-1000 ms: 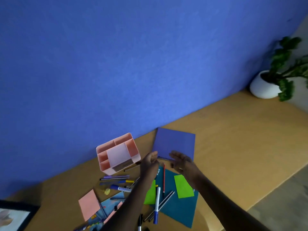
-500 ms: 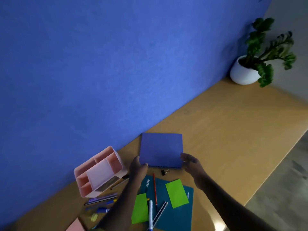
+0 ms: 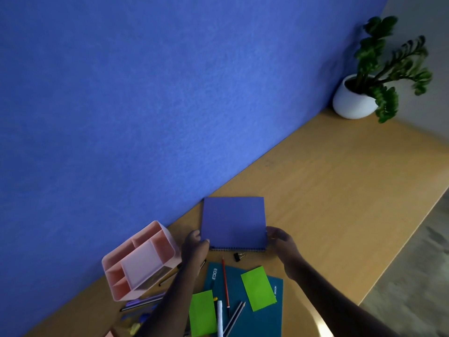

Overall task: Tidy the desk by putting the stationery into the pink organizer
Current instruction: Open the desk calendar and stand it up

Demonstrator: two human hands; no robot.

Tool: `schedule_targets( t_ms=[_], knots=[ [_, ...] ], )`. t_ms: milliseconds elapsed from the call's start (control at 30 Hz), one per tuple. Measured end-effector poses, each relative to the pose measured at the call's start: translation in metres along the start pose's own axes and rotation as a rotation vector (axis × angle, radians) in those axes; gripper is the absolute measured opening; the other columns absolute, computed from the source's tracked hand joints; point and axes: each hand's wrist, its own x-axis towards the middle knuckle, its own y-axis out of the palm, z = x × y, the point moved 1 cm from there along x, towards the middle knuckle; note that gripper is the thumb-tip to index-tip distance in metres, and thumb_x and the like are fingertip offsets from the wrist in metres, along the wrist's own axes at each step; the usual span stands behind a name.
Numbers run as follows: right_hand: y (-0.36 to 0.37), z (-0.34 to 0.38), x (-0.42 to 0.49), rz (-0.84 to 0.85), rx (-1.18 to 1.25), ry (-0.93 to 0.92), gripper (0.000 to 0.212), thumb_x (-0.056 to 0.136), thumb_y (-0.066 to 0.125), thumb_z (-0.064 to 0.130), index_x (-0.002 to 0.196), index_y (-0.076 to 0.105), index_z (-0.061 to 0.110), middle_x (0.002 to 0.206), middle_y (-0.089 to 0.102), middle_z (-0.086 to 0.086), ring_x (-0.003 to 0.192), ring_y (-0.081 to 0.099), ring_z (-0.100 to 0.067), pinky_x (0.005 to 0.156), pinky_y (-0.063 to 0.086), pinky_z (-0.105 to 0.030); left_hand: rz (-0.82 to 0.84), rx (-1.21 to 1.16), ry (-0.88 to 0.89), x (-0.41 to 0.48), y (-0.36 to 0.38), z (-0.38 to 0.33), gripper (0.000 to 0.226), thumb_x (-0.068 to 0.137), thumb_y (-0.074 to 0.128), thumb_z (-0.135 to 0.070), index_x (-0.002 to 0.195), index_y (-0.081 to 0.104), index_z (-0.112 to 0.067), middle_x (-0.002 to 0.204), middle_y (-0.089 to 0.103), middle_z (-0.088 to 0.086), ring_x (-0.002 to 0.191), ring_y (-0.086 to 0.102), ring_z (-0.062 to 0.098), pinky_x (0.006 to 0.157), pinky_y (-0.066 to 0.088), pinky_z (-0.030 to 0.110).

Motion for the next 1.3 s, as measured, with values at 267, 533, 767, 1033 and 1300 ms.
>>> schedule_targets(
  t_ms=[267,533,767,1033,1300],
  knots=[
    [-0.010,0.007,0.005,-0.026,-0.003,-0.002,0.029,0.104,0.054,0.007,0.111,0.079,0.020,0.123,0.073,-0.007,0.116,0.066,-0.030,0.101,0.053,-0.048,-0.032,-0.120,-0.023,-0.004,-0.005,-0.006,0.058,0.098,0.072,-0.012,0.153,0.054,-0.008,0.143,0.067,0.011,0.127,0.066,0.028,0.092,0.052,0.033],
    [-0.023,0.027,0.000,-0.006,0.012,-0.073,0.028,0.100,0.057,0.004,0.112,0.078,0.018,0.121,0.072,-0.003,0.111,0.063,-0.022,0.082,0.046,-0.034,-0.051,-0.252,0.000,-0.011,-0.007,-0.012,0.045,0.101,0.065,-0.005,0.146,0.061,-0.008,0.140,0.069,0.009,0.125,0.066,0.024,0.093,0.051,0.030],
    [-0.035,0.044,-0.002,-0.012,0.026,-0.206,0.028,0.096,0.060,-0.009,0.110,0.075,0.011,0.118,0.072,-0.009,0.102,0.064,-0.018,0.083,0.050,-0.031,-0.032,-0.379,0.020,-0.020,0.000,-0.036,0.042,0.105,0.059,-0.005,0.147,0.061,-0.008,0.144,0.065,0.011,0.127,0.065,0.027,0.108,0.056,0.048],
    [-0.039,0.066,0.002,-0.047,0.087,-0.331,0.015,0.098,0.074,0.012,0.113,0.073,0.015,0.115,0.076,-0.003,0.107,0.070,-0.017,0.085,0.051,-0.029,-0.027,-0.512,0.057,-0.021,0.000,-0.065,0.037,0.111,0.050,-0.008,0.146,0.061,-0.008,0.141,0.063,0.007,0.095,0.060,0.003,0.099,0.058,0.041],
    [-0.038,0.086,0.006,-0.111,0.162,-0.386,0.018,0.096,0.079,0.015,0.113,0.072,0.013,0.102,0.077,0.000,0.090,0.070,-0.008,0.076,0.054,-0.027,-0.003,-0.614,0.168,-0.017,0.001,-0.088,0.037,0.110,0.055,-0.008,0.146,0.061,-0.009,0.128,0.067,0.007,0.096,0.063,0.009,0.098,0.057,0.039]
  ],
)
